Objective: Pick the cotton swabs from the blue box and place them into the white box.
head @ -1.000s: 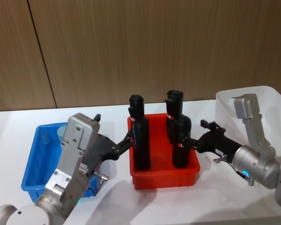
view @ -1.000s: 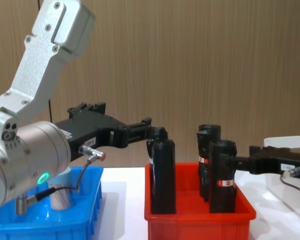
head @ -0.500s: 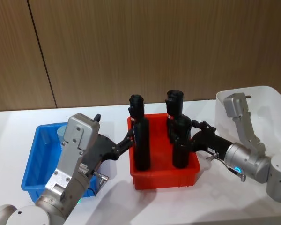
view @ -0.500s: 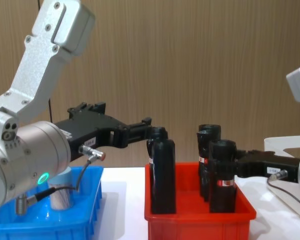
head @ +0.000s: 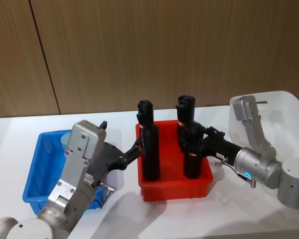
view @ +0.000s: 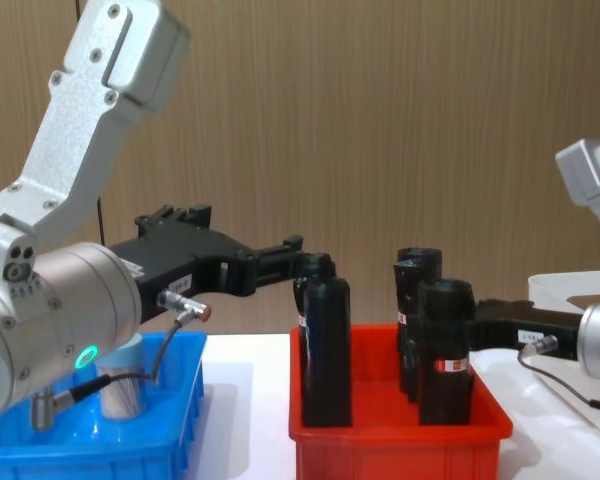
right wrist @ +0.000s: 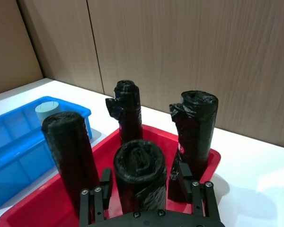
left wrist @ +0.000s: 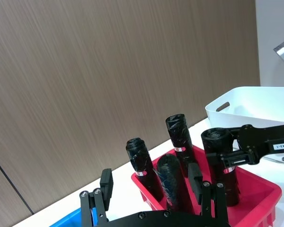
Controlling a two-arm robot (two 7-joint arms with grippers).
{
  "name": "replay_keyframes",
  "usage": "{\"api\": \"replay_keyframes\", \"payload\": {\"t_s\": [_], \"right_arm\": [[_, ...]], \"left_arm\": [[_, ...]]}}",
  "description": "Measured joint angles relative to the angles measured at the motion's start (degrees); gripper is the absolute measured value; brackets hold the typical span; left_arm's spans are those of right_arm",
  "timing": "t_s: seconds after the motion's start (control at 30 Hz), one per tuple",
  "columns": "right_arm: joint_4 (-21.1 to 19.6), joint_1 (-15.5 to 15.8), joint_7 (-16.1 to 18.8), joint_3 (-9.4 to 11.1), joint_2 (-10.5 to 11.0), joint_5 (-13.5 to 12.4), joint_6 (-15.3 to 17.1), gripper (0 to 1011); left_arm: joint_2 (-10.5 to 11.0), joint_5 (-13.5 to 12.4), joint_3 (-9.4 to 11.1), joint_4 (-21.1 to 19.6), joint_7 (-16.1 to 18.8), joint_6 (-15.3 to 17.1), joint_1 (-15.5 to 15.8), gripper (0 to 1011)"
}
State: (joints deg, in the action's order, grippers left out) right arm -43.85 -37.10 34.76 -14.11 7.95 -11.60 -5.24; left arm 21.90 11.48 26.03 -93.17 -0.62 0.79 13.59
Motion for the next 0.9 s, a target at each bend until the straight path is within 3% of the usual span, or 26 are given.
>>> {"api": "replay_keyframes", "payload": {"t_s": [0.27, 0.5, 0.67, 0.9], "right_arm": [[2.3, -1.8, -0.1, -0.1, -0.6, -0.4, -1.0, 662], [1.7, -2.0, -0.3, -0.2, -0.6, -0.7, -1.1, 464], [-1.1, -1.0, -0.5, -0.2, -0.4, -1.1, -0.7, 416], [-8.4, 1.6, -1.5, 0.0, 0.7, -2.0, 1.0, 379]], "left_arm": [[0.0, 0.0, 0.0, 0.0, 0.0, 0.0, 0.0, 1004], [0.0, 0.0, 0.0, 0.0, 0.0, 0.0, 0.0, 1004], [0.0, 0.0, 0.0, 0.0, 0.0, 0.0, 0.0, 1004], [0.0, 0.0, 0.0, 0.0, 0.0, 0.0, 0.0, 1004]]}}
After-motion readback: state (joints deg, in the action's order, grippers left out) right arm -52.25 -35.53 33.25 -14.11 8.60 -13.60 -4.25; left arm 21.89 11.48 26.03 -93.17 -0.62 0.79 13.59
